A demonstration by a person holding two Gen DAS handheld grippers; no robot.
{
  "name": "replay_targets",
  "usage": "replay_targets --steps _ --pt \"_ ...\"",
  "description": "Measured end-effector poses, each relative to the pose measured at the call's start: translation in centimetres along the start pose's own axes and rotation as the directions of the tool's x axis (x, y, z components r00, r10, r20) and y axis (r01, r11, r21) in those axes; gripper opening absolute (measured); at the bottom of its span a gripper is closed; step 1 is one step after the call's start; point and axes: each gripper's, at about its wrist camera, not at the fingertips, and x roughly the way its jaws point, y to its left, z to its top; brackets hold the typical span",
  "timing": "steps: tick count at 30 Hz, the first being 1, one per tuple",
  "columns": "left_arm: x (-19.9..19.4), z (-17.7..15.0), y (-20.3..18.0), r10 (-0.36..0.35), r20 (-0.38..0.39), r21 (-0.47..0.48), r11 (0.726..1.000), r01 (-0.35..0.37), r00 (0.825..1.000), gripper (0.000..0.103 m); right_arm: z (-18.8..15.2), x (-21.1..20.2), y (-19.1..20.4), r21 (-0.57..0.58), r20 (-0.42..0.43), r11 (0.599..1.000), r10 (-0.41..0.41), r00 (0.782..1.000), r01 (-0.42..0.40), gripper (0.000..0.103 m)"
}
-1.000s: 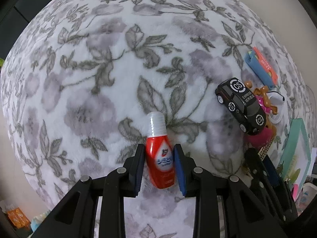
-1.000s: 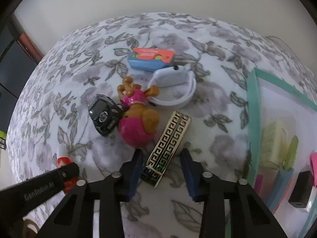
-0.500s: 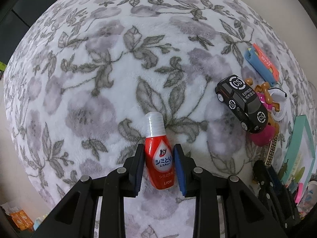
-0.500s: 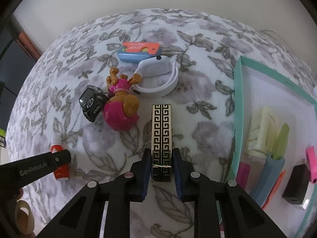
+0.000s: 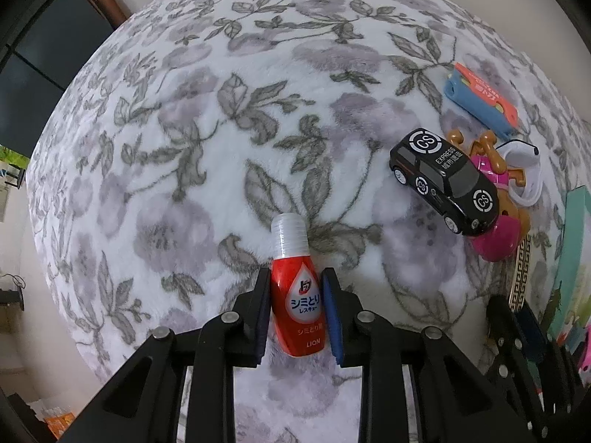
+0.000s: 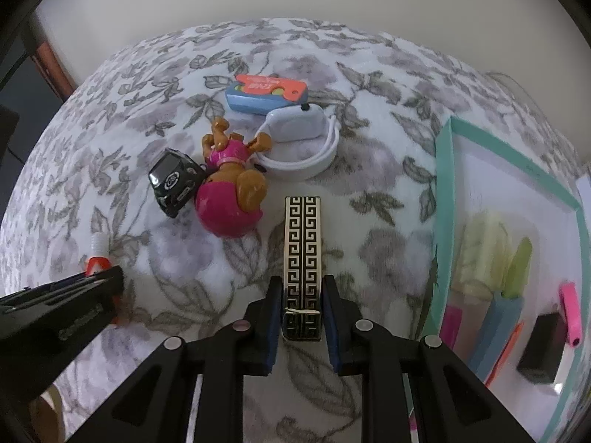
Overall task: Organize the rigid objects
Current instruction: 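Lift the gold box and red bottle and carry over the tray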
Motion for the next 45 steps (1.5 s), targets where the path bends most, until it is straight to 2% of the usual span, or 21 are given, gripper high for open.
replay_targets --steps 7,15,20,23,28,31,35,40,45 --pt "-1.4 -0.5 -0.6 -0.045 0.002 -0.003 0.999 0.045 0.999 0.028 -0.4 -1.1 -0.2 0.019 -0.002 0.999 0.033 0.999 -0.033 0.022" --pt "-6.5 -0.6 -0.6 -0.081 0.116 -0.014 0.996 0.083 0.990 0.028 -0.1 -4.4 -1.6 0.069 0.075 0.994 0.085 0.994 -0.090 0.022" --pt "-10.7 -0.9 -0.5 -0.117 0.225 0.004 0.993 0.119 0.967 0.028 0.3 -8.2 -3.3 0.103 0.176 0.990 0.081 0.981 -0.100 0.022" --pt "-12.9 -1.7 -0.8 -0.146 0.288 0.038 0.989 0.140 0.946 0.028 0.3 -10.5 -4.7 0.133 0.239 0.987 0.057 0.969 -0.091 0.022" --pt "-15.6 -2.6 -2.5 -0.232 0.335 0.136 0.971 0.197 0.913 0.028 -0.1 -14.2 -8.4 0.216 0.311 0.975 -0.020 0.950 -0.050 0.022" --pt "-16.8 -3.7 -4.6 -0.279 0.340 0.214 0.953 0.215 0.898 0.028 -1.1 -15.8 -10.5 0.260 0.320 0.965 -0.077 0.944 -0.009 0.022" --pt "-17.1 -5.3 -6.9 -0.342 0.299 0.297 0.921 0.253 0.891 0.028 -2.2 -17.1 -13.0 0.313 0.305 0.949 -0.145 0.941 0.045 0.022" --pt "-16.9 -7.5 -10.1 -0.388 0.228 0.398 0.874 0.278 0.893 0.028 -3.7 -18.1 -15.5 0.340 0.275 0.935 -0.200 0.941 0.100 0.022" --pt "-16.5 -9.5 -12.4 -0.385 0.195 0.470 0.844 0.259 0.902 0.028 -5.1 -18.1 -17.1 0.359 0.245 0.927 -0.208 0.947 0.111 0.022"
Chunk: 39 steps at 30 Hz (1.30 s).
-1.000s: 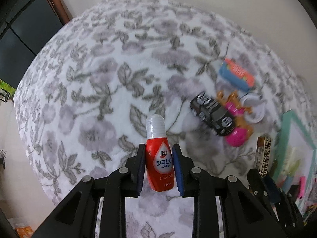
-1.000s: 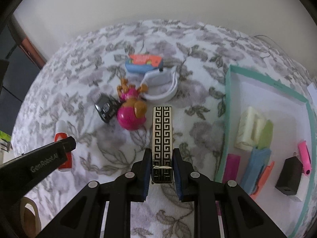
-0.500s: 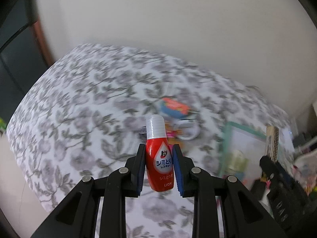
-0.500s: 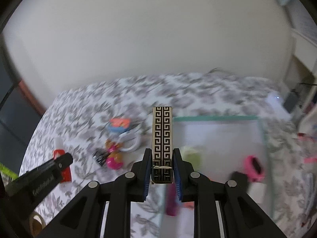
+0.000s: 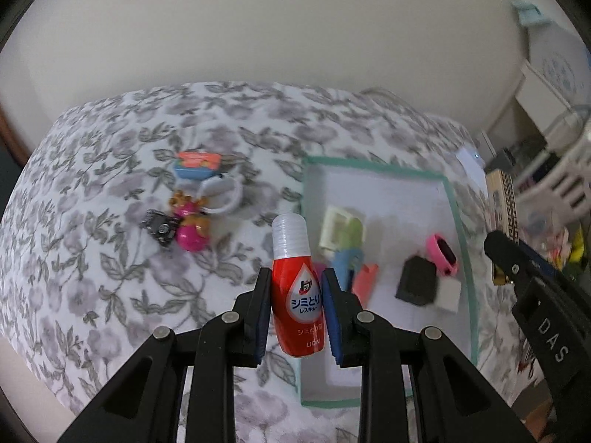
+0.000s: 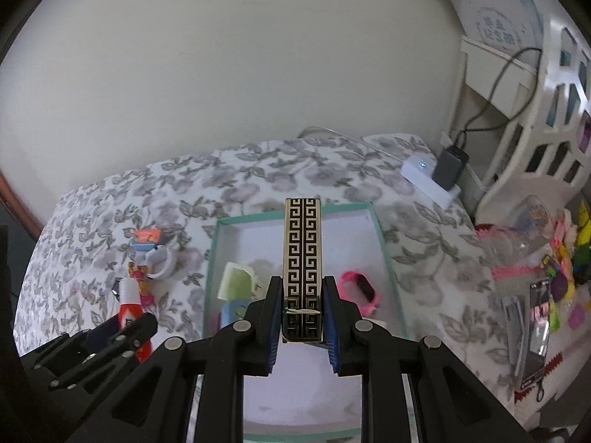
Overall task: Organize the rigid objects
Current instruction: 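Lift the gold box and red bottle and carry over the tray, then open right tool to drop the gold box while left tool releases red bottle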
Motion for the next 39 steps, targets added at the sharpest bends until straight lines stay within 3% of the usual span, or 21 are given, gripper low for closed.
replay_targets --steps 3,8,16,28,39 --pt "1.1 -0.8 -1.3 -0.009 -0.044 0.045 0.999 0.011 0.999 0.028 -1.2 1.4 -0.4 -0.022 -0.071 1.000 -0.020 0.997 0.019 0.022" --pt "4.0 -2.2 -2.4 -0.045 -0.179 0.049 0.997 0.054 0.983 0.028 -3.3 4.3 -1.3 -0.026 -0.190 0.999 -0.025 0.982 0.020 0.022" --pt "5.6 -3.7 -3.3 -0.002 -0.240 0.091 0.996 0.024 0.971 0.028 -6.1 7.6 -2.6 -0.020 -0.330 0.999 -0.037 0.943 0.032 0.022" --pt "6.9 -4.3 -3.6 0.028 -0.283 0.113 0.994 0.004 0.959 0.028 -6.9 8.9 -2.5 -0.039 -0.381 0.999 -0.049 0.923 0.038 0.022" --pt "8.4 -4.8 -3.7 0.020 -0.314 0.102 0.995 0.013 0.949 0.028 -6.8 9.3 -2.7 -0.032 -0.386 0.998 -0.064 0.920 0.056 0.023"
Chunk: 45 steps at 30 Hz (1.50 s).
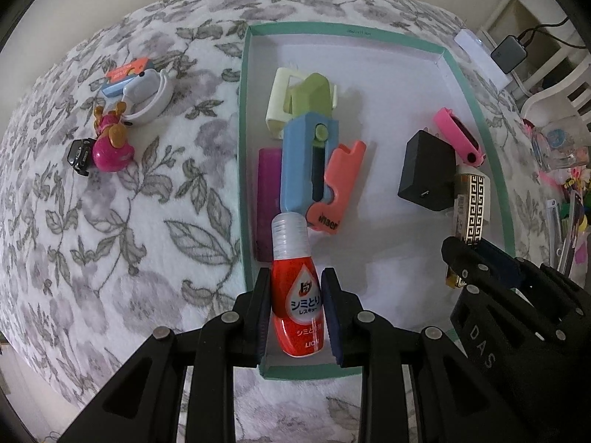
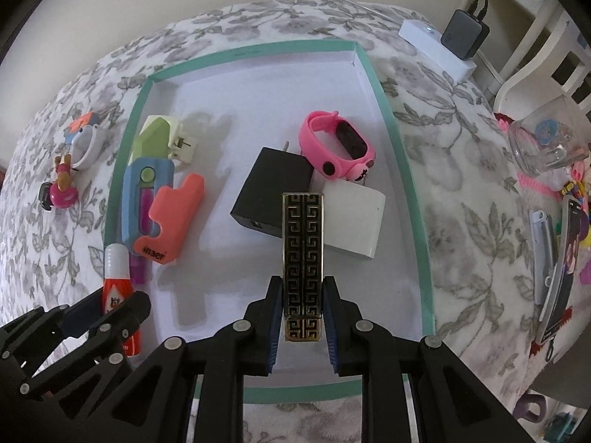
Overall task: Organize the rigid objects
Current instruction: 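Open right tool to drop the gold box while left tool releases red bottle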
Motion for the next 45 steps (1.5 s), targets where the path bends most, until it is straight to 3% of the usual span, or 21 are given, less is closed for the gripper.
replay_targets --steps 7,11,16,25,27,28,29,38,45 --pt "0.6 -0.2 0.0 -0.003 -0.003 0.000 1.000 0.003 1.000 0.031 0.0 0.1 0.0 0.001 0.000 1.000 -0.003 1.000 0.003 0.023" --pt "0.6 -0.2 0.0 -0.009 -0.001 -0.003 1.000 0.009 1.000 0.041 0.1 0.0 0.0 0.005 0.005 1.000 -0.005 1.000 0.005 0.025" --pt "0.3 -0.1 0.1 -0.017 0.000 -0.012 1.000 0.017 1.000 0.041 0.2 -0.5 0.1 0.002 0.020 1.000 -0.011 1.000 0.011 0.036" --pt "-1.0 0.1 0.1 -0.053 0.026 -0.022 0.998 0.054 0.998 0.043 0.3 -2.8 -0.3 0.030 0.096 1.000 -0.008 0.995 0.005 0.037" --pt "-1.6 0.2 0.3 -0.056 0.038 -0.029 0.998 0.057 0.998 0.048 0.4 -3.6 -0.5 0.047 0.125 0.999 0.002 0.992 -0.008 0.037" --pt "-1.9 0.2 0.4 -0.056 0.043 -0.034 0.998 0.058 0.997 0.060 0.4 -3.9 -0.5 0.054 0.136 0.998 0.005 0.991 -0.012 0.037" --pt "-2.1 0.3 0.6 -0.057 0.047 -0.040 0.997 0.059 0.997 0.065 0.5 -4.1 -0.6 0.059 0.145 0.998 0.007 0.989 -0.015 0.037" --pt "-3.2 0.7 2.3 -0.053 0.080 -0.092 0.994 0.060 0.995 0.065 0.9 -4.9 -1.2 0.098 0.189 0.995 0.017 0.982 -0.036 0.037" --pt "-3.8 1.0 3.5 0.017 0.120 -0.176 0.984 0.004 0.993 0.066 0.9 -4.3 -0.2 0.065 0.174 0.997 0.023 0.984 -0.035 0.036"
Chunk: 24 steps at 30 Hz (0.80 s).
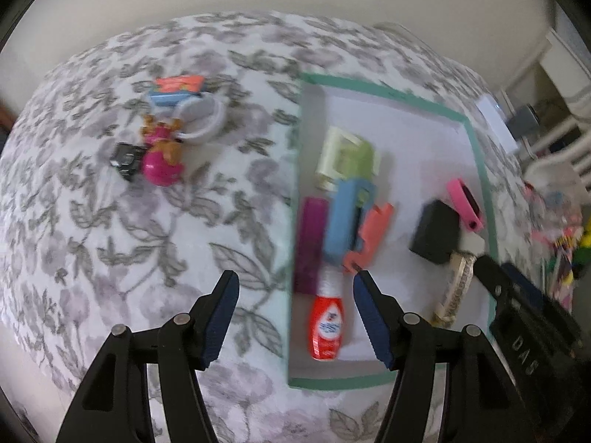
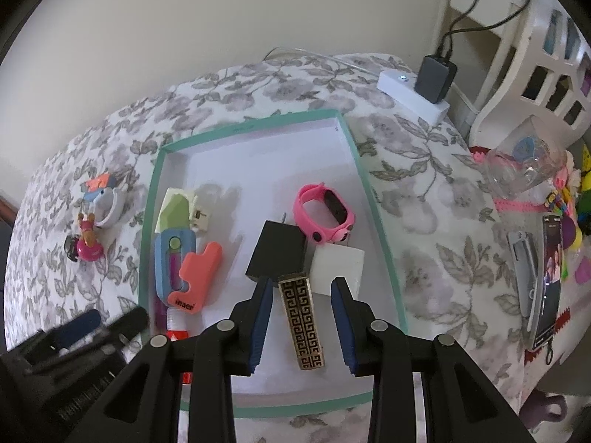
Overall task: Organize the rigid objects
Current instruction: 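Open right tool to drop the gold box while left tool releases red bottle, then move both tools back toward the toy car and toy figure beside the tray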
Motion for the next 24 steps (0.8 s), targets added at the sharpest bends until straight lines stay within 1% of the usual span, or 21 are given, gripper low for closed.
replay_targets --steps 1,2,3,4,5,9,11,15,18,20,21,23,24 --pt "-0.2 0.1 0.5 0.011 0.011 -0.018 1.000 -0.011 1.000 0.067 0.0 0.2 0.2 -0.002 -0.005 1.000 0.004 1.000 -0.004 0.036" --pt "-0.3 0.3 1.0 0.026 0.022 -0.039 0.999 -0.025 0.999 0.073 0.0 0.4 0.5 -0.005 -0.010 1.000 0.011 1.000 -0.011 0.040" --pt "-0.4 0.5 1.5 0.044 0.032 -0.057 0.997 -0.042 0.999 0.078 0.0 0.6 0.8 -0.008 -0.014 1.000 0.018 1.000 -0.018 0.044" --pt "-0.4 0.6 2.2 0.070 0.042 -0.080 0.995 -0.067 0.997 0.085 -0.1 0.8 1.2 -0.012 -0.017 1.000 0.024 1.000 -0.024 0.054" --pt "-0.4 0.7 2.7 0.085 0.045 -0.094 0.992 -0.081 0.995 0.086 -0.1 0.9 1.5 -0.021 -0.019 0.999 0.026 0.999 -0.027 0.058" --pt "-0.1 1.1 5.1 0.108 0.031 -0.169 0.980 -0.101 0.994 0.086 -0.1 1.0 3.4 -0.080 -0.006 0.997 0.018 1.000 -0.019 0.058" --pt "0.0 1.3 6.3 0.121 0.029 -0.199 0.973 -0.113 0.992 0.089 -0.1 0.9 4.1 -0.094 0.001 0.995 0.032 0.999 -0.032 0.064" --pt "-0.4 1.8 8.3 0.162 0.056 -0.239 0.960 -0.145 0.985 0.091 0.3 0.6 5.5 -0.125 0.024 0.991 0.046 0.999 -0.043 0.068" --pt "-0.8 2.3 10.1 0.182 0.081 -0.276 0.949 -0.153 0.980 0.091 0.7 0.5 6.7 -0.144 0.035 0.988 0.058 0.998 -0.053 0.076" --pt "-1.1 2.6 11.3 0.191 0.094 -0.306 0.940 -0.154 0.977 0.092 0.9 0.7 7.5 -0.161 0.034 0.985 0.064 0.997 -0.058 0.080" --pt "-1.2 2.7 11.9 0.193 0.100 -0.317 0.936 -0.153 0.976 0.093 1.0 0.7 7.9 -0.169 0.033 0.984 0.065 0.997 -0.059 0.082" --pt "-1.5 3.0 13.1 0.192 0.111 -0.336 0.930 -0.145 0.975 0.101 1.2 0.8 8.7 -0.190 0.038 0.980 0.066 0.997 -0.058 0.087" --pt "-1.6 3.1 13.7 0.187 0.118 -0.346 0.928 -0.136 0.975 0.101 1.4 0.7 9.1 -0.203 0.048 0.978 0.067 0.997 -0.056 0.090"
